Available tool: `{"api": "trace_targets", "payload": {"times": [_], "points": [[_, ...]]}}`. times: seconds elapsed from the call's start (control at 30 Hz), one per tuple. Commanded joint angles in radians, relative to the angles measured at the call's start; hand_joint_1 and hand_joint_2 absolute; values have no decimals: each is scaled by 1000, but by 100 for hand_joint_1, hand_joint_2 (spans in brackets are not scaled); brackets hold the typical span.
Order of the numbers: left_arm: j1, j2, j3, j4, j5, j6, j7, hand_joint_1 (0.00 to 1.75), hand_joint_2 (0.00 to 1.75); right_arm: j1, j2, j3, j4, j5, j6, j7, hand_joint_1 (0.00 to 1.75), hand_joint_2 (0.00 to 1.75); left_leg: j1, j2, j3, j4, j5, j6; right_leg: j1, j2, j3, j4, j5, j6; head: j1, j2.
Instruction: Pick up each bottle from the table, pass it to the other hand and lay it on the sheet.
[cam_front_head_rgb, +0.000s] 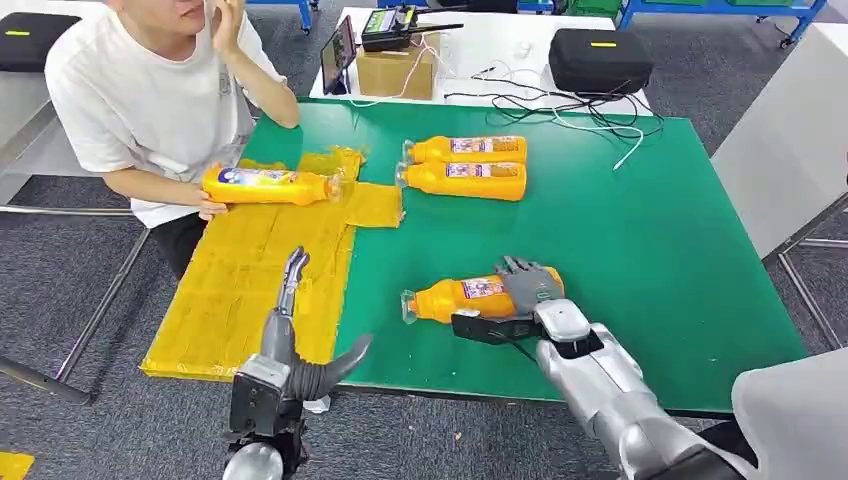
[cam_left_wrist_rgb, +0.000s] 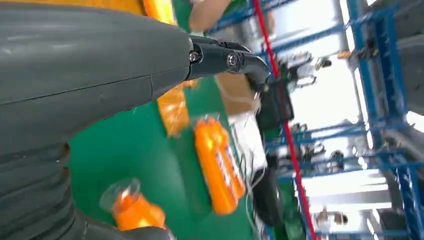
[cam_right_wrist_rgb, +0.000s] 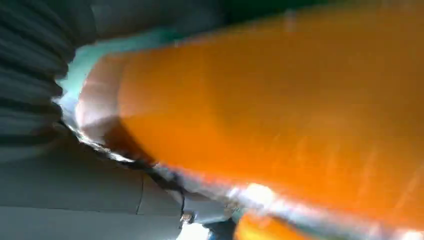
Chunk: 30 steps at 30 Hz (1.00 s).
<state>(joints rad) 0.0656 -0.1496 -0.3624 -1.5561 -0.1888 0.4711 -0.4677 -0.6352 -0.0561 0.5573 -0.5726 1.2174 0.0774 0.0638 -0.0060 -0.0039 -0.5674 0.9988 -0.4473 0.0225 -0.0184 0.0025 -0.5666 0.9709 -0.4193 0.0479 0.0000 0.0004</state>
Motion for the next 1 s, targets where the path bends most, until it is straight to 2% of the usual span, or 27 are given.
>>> {"api": "trace_targets", "payload": {"times": [0.03, 0.07, 0.1, 0.13, 0.17, 0.2, 0.27, 0.3, 0.4, 0.47, 0.57, 0.6, 0.7, 0.9, 0.97, 1.0], "points": [[-47, -70, 99, 85, 82, 76, -69, 0, 175, 41, -2, 67, 120, -122, 39, -122, 175, 175, 2, -7, -3, -2, 4, -2, 2, -7, 1, -3, 2, -2, 0, 0], [-50, -93, 123, 79, 130, 107, -69, 0, 175, 44, -4, 72, 108, -177, 73, -223, 175, 175, 2, -5, -1, -1, 3, -1, 2, -4, 2, -3, 1, -1, 0, 0], [-67, -112, 137, 76, 239, 104, -108, 0, 175, 40, -42, 87, 93, -280, 183, -415, 175, 175, 2, -3, 0, -1, 2, 0, 2, -2, 4, -2, 1, -1, 0, 0], [-93, -105, 120, 103, 260, 120, -118, 0, 175, 39, -73, 115, 74, -309, 189, -432, 175, 175, 2, -4, -1, -1, 2, -1, 2, -4, 4, -2, 2, -1, 0, 0], [-100, -129, 153, 90, 305, 210, -221, 0, 175, 62, -43, 68, 57, -433, 174, -509, 175, 175, 1, -4, 1, -1, 2, 0, 2, -4, 8, -2, 2, -1, 0, 0], [-97, -120, 157, 74, 337, 225, -210, 0, 175, 101, 3, 37, 33, -501, 131, -541, 175, 175, 2, -7, -2, -1, 3, -1, 2, -8, 10, -3, 3, -1, 0, 0], [-77, -111, 166, 25, 411, 198, -172, 0, 175, 150, 62, 52, 4, -553, 64, -529, 175, 175, 3, 0, 6, -1, 0, -1, 4, -1, 13, -4, 2, -2, 0, 0], [-61, -99, 159, 6, 434, 170, -158, 0, 175, 183, 85, 53, -31, -586, -12, -550, 175, 175, 4, 1, 6, -3, 1, -2, 5, 0, 16, -5, 3, -3, 1, 0], [-51, -97, 157, 2, 434, 167, -159, 0, 175, 191, 94, 62, -37, -587, -24, -545, 175, 175, 4, 8, 7, -2, -3, -5, 5, 9, 18, -3, 2, -3, -1, 0], [-50, -98, 156, 3, 434, 167, -159, 0, 175, 187, 86, 62, -38, -587, -23, -545, 175, 175, 4, 6, 8, -1, -3, -5, 5, 9, 17, -2, 2, -2, 0, 0], [-25, -69, 129, 33, 436, 129, -93, 0, 175, 295, 135, -73, -194, -759, -175, -578, 175, 175, 7, 6, 5, -2, -2, -6, 8, 7, 14, -3, 2, -4, 0, 0], [-3, -40, 84, 52, 402, 96, -70, 0, 175, 368, 159, -148, -318, -857, -217, -592, 175, 175, 8, 5, 7, -3, -3, -6, 8, 7, 16, -4, 2, -3, 0, 0], [65, -28, 30, 10, 426, 41, -93, 0, 175, 484, 176, -213, -565, -1000, -251, -585, 175, 175, 8, 6, 5, -2, -4, -6, 8, 10, 15, -2, 0, -3, 0, 0], [61, -24, 23, -9, 425, 48, -88, 0, 175, 478, 166, -206, -565, -1006, -248, -572, 175, 175, 7, 2, -10, 0, -3, -6, 7, 7, 2, 0, 0, -2, 0, 0], [57, -23, 25, -6, 426, 50, -87, 0, 175, 473, 167, -208, -552, -1010, -250, -575, 175, 175, 7, 1, -11, 0, -3, -5, 7, 6, 2, 0, 0, -2, 0, 0], [67, -8, -1, -13, 436, 23, -68, 0, 175, 500, 199, -263, -584, -1079, -294, -625, 175, 175, 7, 1, -11, 0, -3, -6, 6, 6, 1, 0, 0, -2, 0, 0]]}}
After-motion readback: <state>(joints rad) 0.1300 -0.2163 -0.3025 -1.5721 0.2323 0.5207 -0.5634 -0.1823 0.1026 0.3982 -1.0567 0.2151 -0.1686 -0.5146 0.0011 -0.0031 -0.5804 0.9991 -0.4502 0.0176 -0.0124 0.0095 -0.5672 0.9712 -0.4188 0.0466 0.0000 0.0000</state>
